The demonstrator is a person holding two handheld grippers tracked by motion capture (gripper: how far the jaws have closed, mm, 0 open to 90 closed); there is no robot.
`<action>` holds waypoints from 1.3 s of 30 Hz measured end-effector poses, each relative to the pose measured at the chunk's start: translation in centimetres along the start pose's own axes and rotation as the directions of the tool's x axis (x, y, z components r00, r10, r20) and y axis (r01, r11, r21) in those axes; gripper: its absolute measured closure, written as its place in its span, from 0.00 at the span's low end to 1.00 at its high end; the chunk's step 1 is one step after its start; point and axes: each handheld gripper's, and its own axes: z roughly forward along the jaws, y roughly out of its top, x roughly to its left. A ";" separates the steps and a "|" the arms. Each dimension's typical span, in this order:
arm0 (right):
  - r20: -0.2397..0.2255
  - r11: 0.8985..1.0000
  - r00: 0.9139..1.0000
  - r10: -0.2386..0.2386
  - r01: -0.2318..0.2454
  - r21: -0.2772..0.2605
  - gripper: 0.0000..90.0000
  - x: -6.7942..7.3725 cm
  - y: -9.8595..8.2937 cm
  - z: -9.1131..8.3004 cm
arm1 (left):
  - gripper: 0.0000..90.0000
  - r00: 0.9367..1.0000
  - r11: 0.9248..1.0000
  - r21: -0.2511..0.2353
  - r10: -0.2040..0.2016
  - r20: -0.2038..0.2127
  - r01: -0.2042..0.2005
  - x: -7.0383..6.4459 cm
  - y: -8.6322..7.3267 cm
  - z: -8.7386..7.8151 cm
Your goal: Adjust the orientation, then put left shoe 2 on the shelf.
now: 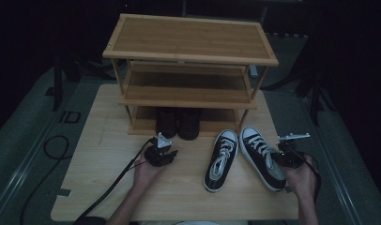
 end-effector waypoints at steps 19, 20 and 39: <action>-0.055 0.996 0.996 -0.075 0.072 -0.053 0.98 1.5 2.8 -1.7 | 0.67 1.000 1.000 0.000 0.000 0.001 0.000 0.0 0.0 0.0; -0.058 0.996 0.995 -0.079 0.076 -0.056 0.98 1.6 2.9 -1.7 | 0.67 1.000 1.000 0.000 0.000 0.001 0.000 0.0 0.0 0.0; -0.105 0.988 0.986 -0.129 0.120 -0.093 0.98 2.8 4.2 -2.5 | 0.67 1.000 1.000 -0.005 -0.005 0.001 0.005 -0.1 0.0 0.0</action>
